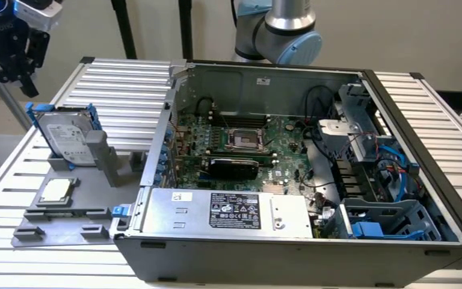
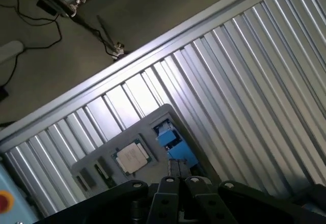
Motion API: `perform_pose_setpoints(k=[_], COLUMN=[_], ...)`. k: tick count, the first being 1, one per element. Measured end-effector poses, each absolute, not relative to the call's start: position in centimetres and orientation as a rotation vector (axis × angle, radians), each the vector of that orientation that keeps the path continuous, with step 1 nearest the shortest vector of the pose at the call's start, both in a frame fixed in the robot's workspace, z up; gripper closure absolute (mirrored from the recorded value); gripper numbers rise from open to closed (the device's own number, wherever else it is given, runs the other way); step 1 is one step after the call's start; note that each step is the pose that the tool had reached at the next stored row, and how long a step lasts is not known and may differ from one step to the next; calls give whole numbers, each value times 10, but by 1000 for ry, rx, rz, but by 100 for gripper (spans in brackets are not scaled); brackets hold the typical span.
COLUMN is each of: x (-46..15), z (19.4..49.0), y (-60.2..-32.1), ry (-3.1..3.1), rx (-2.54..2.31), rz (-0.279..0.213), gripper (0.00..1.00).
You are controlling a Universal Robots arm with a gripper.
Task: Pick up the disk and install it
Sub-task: 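Pick up the disk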
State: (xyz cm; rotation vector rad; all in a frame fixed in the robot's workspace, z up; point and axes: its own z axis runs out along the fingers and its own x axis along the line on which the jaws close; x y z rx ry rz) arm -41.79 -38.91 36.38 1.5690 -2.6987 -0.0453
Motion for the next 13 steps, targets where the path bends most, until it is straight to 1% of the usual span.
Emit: perform_pose_setpoints(k=[13], x=[-418], z=[363], y=[-389], ry=[-2497], rx=[1879], rz=[-35], gripper=[89])
